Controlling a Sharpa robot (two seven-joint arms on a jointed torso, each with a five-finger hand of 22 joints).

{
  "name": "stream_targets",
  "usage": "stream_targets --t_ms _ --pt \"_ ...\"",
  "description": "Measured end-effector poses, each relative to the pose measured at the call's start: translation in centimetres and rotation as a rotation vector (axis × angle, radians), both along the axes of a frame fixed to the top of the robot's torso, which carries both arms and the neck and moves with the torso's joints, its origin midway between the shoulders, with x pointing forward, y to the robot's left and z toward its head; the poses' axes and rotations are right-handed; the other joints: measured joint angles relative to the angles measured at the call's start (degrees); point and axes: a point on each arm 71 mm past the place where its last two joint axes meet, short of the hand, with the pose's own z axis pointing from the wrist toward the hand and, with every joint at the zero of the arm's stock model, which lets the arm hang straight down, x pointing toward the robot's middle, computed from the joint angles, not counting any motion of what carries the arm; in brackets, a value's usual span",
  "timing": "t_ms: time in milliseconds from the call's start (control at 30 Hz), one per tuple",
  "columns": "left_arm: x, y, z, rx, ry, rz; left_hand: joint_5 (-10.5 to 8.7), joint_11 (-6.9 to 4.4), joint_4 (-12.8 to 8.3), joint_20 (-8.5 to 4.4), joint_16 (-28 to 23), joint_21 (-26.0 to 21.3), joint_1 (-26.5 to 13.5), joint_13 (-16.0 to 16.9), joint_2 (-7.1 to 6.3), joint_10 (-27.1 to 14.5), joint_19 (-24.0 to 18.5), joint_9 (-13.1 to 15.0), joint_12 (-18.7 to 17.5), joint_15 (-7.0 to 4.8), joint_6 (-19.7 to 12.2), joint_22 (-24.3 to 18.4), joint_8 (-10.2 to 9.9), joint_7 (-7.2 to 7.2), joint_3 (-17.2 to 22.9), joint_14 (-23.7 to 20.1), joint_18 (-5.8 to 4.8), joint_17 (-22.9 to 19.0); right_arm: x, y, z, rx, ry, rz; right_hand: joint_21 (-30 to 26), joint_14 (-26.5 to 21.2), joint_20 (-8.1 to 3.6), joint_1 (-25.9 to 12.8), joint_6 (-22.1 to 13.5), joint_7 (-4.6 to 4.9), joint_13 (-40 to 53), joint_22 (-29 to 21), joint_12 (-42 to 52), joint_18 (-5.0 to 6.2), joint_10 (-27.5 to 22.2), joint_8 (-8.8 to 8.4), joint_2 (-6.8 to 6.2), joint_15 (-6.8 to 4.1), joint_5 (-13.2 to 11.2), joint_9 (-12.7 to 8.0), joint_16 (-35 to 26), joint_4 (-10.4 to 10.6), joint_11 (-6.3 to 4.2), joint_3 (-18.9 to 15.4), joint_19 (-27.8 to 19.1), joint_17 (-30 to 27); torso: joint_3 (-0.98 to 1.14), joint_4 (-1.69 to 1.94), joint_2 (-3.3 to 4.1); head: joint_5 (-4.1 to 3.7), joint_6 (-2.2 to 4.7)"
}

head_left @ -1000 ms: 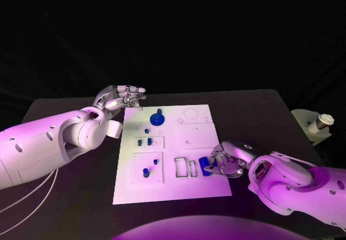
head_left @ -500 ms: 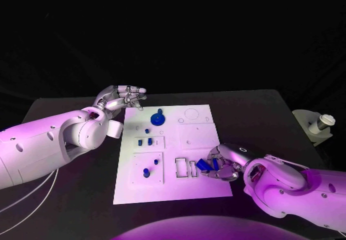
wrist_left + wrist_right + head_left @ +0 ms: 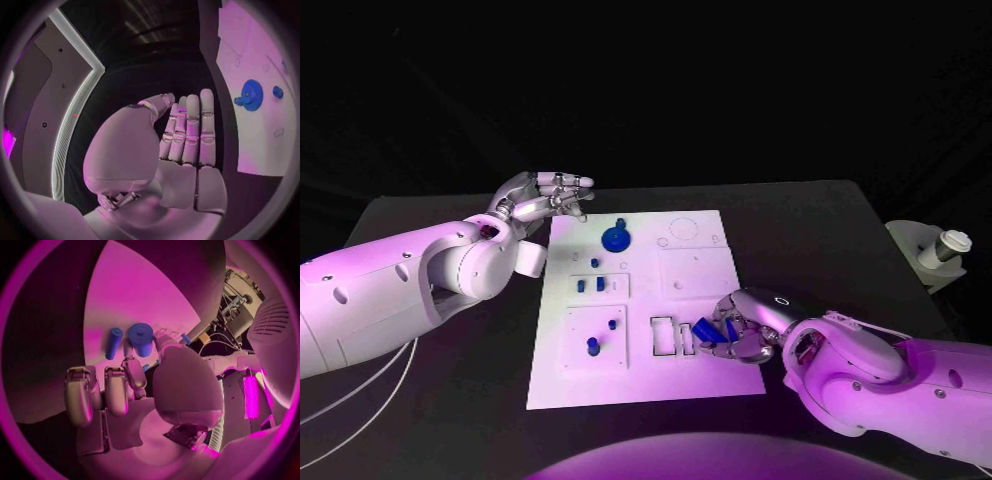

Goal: Assemble the parts on the task board

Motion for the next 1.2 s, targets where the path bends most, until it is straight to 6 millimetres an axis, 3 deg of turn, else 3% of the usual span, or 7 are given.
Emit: stream_targets --t_ms 200,333,400,467,667,967,1200 --pt "0.0 0.0 0.0 0.000 0.000 -0.001 0.00 0.00 0.00 0.00 0.00 0.00 0.00 0.00 0.00 0.00 0.00 0.00 0.00 0.00 0.00 0.00 0.00 0.00 0.00 0.00 0.00 0.00 0.0 0.0 0.2 0.006 -0.016 -0.006 0.87 0.01 -0.41 2.47 0.42 -0.02 1.09 0.00 1.30 0.01 1.11 0.37 1.12 -0.62 -0.77 -0.31 0.44 -0.62 -0.69 1.60 0.00 0.00 0.05 -0.04 0.05 0.02 0.01" --pt "0.0 0.0 0.0 0.000 0.001 -0.001 0.00 0.00 0.00 0.00 0.00 0.00 0.00 0.00 0.00 0.00 0.00 0.00 0.00 0.00 0.00 -0.01 0.00 0.00 0.00 0.00 0.00 0.00 -0.4 0.0 0.4 0.024 -0.021 -0.015 1.57 0.05 -0.85 3.28 0.72 0.29 1.09 -0.01 2.24 0.01 1.82 0.41 0.69 -1.04 0.84 -0.31 0.54 -0.67 -1.41 3.29 0.01 -0.01 0.07 -0.08 0.05 0.04 0.01" --pt "0.0 0.0 0.0 0.000 0.001 -0.002 0.00 0.00 0.00 0.00 0.00 0.00 0.00 0.00 0.00 0.00 0.00 0.00 0.00 0.00 0.00 -0.01 0.00 0.00 0.00 0.00 0.00 0.00 -0.5 0.1 0.7 0.043 -0.029 -0.022 1.82 0.05 -0.85 3.34 0.82 0.39 1.09 -0.01 2.24 -0.04 1.82 0.41 0.62 -1.04 1.20 -0.31 0.76 -0.64 -1.40 3.73 0.01 -0.01 0.08 -0.08 0.05 0.10 -0.01" --pt "0.0 0.0 0.0 0.000 0.001 -0.002 0.00 0.00 0.00 0.00 0.00 0.00 0.00 0.00 0.00 0.00 0.00 0.00 0.00 0.00 0.00 -0.01 0.00 0.00 0.00 0.00 0.00 0.00 -0.5 0.2 1.1 0.063 -0.039 -0.031 2.18 0.02 -0.85 3.44 0.82 0.40 1.09 -0.01 2.46 -0.89 1.82 0.41 0.52 -1.06 1.20 -0.31 0.76 -0.52 -1.41 3.91 0.01 -0.01 0.09 -0.08 0.05 0.16 -0.02" --pt "0.0 -0.1 0.0 -0.002 0.002 -0.006 0.00 0.20 0.00 0.00 0.00 0.00 0.00 -0.01 0.00 -0.20 0.00 -0.09 0.00 0.00 0.00 0.05 0.00 0.00 0.00 0.00 0.00 0.00 -0.2 0.6 2.4 0.134 -0.059 -0.067 2.19 0.02 -1.24 3.53 0.82 0.41 1.08 -0.01 2.47 -0.89 2.22 0.41 0.44 -1.43 2.52 -0.31 0.76 -0.28 -1.41 4.15 0.01 -0.01 0.09 -0.07 0.08 0.14 0.12" --pt "-0.1 -0.3 0.0 -0.008 0.002 -0.019 0.00 0.20 0.00 0.00 0.00 0.00 0.00 -0.01 0.00 -0.20 0.00 -0.09 0.00 0.00 0.00 0.05 -0.23 0.00 0.00 0.00 0.00 -0.06 0.1 2.0 2.0 0.196 0.005 -0.086 2.19 0.02 -1.24 1.46 0.92 0.89 1.08 -0.02 2.46 -0.89 2.23 0.41 2.15 -1.43 3.42 -0.44 0.97 -0.20 -1.40 4.21 0.01 -0.01 0.07 -0.02 0.15 0.34 0.03" --pt "-0.1 -0.4 0.0 -0.011 0.002 -0.026 0.00 0.20 0.00 0.00 0.00 0.00 0.00 -0.01 0.00 -0.20 0.00 -0.09 0.00 0.00 0.00 0.05 -0.23 0.00 0.00 0.00 0.00 -0.05 0.4 3.6 1.4 0.222 0.057 -0.073 2.18 0.02 -1.24 -2.02 1.04 1.01 1.07 -0.02 2.98 -0.89 2.86 0.41 2.61 -1.42 3.43 -0.44 0.97 0.33 -1.82 5.07 0.00 -0.02 0.06 0.08 0.17 0.57 0.02"
